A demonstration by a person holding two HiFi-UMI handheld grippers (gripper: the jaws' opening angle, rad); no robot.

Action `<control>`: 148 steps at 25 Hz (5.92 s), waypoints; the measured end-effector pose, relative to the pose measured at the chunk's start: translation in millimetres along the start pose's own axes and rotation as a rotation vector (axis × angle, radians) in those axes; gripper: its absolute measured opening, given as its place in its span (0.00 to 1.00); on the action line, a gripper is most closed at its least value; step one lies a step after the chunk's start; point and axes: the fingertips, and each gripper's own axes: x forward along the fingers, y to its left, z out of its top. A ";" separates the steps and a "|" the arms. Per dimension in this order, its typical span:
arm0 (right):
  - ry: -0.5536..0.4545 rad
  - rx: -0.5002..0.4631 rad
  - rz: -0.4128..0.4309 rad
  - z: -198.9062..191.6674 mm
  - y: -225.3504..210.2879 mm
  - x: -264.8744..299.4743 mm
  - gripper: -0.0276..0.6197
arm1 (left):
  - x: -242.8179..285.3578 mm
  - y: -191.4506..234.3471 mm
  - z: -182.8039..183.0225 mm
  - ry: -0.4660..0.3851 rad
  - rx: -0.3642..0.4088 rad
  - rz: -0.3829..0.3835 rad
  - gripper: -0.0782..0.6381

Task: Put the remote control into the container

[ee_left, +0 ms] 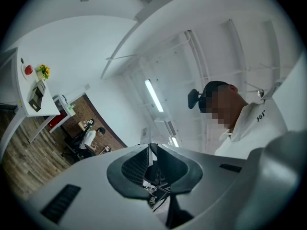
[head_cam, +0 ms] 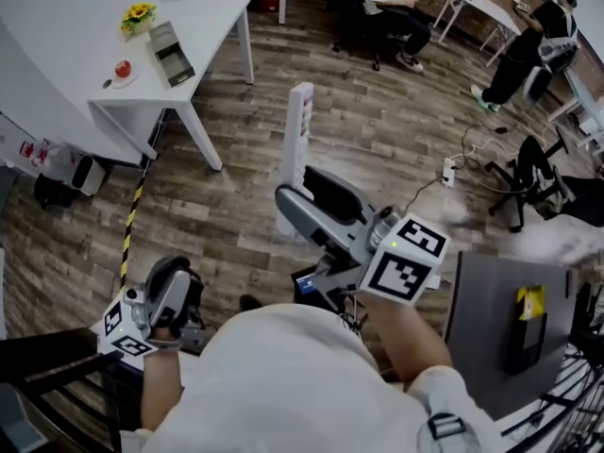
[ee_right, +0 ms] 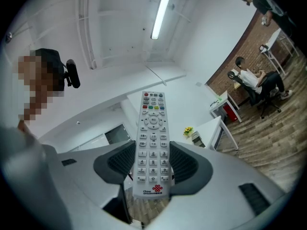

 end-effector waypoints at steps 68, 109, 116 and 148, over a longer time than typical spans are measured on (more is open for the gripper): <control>0.194 0.054 0.058 40.0 -157.4 221.4 0.39 | 59.8 230.4 98.9 -0.084 0.071 0.254 0.26; 0.226 0.038 -0.073 11.0 -228.3 568.5 0.39 | -8.3 522.5 324.9 -0.005 -0.030 0.204 0.26; 0.245 0.039 -0.060 19.8 -243.3 577.5 0.39 | 5.2 534.3 324.2 -0.008 -0.027 0.217 0.26; 0.383 0.091 -0.016 27.6 -311.9 599.0 0.39 | 49.1 581.1 307.4 -0.020 -0.006 0.346 0.26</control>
